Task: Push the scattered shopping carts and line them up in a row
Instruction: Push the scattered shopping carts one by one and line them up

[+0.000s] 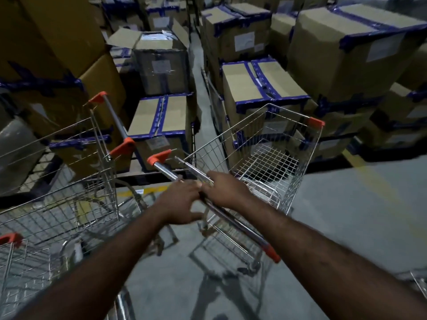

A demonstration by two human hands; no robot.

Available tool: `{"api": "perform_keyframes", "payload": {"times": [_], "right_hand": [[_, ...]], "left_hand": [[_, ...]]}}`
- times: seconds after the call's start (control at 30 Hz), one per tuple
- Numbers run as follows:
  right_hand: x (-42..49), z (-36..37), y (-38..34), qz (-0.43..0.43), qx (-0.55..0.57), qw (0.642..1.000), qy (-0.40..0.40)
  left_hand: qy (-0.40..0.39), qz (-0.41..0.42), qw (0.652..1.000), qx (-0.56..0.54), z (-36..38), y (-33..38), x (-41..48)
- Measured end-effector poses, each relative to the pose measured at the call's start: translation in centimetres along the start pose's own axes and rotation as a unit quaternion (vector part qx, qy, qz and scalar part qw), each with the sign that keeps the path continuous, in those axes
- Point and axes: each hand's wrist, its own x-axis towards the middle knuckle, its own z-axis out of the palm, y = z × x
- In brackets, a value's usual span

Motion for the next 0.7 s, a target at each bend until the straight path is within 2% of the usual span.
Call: {"api": "perform_keyframes", "payload": {"times": [0.07,0.17,0.2,0.33,0.47,0.6,0.7], "right_hand": [[-1.1,0.2,0.7,-0.005,-0.003,1.0,-0.03],[-2.9,2.2,1.8,0.016,-0.068,0.99,-0.122],[-3.6,3.0,2.5,0.038,-0.098,0.987,-0.117],[-5.1,4.0,5.1,0.092,-0.134,0.987,-0.001],[-5.7,3.4,6.5,0.117,-0.133,0.984,0.025],[-7.5,2.5,9.4,0.182,-0.229,0.954,0.071],[-9.0,0.9,12.4,0.234,-0.203,0.95,0.044]], "left_hand": [[-0.052,-0.1,0.99,0.085,-0.2,-2.6,0.8],[-0.059,-0.175,0.978,0.093,-0.6,-3.5,2.4],[-0.056,-0.179,0.977,0.097,-0.8,-3.3,3.0],[-0.028,-0.168,0.979,0.115,-1.0,-3.3,5.1],[0.013,-0.139,0.986,0.089,0.1,-4.0,6.3],[-0.028,-0.116,0.988,0.096,0.5,-1.3,7.2],[-0.094,-0.087,0.988,0.085,-0.2,2.3,7.6]]}}
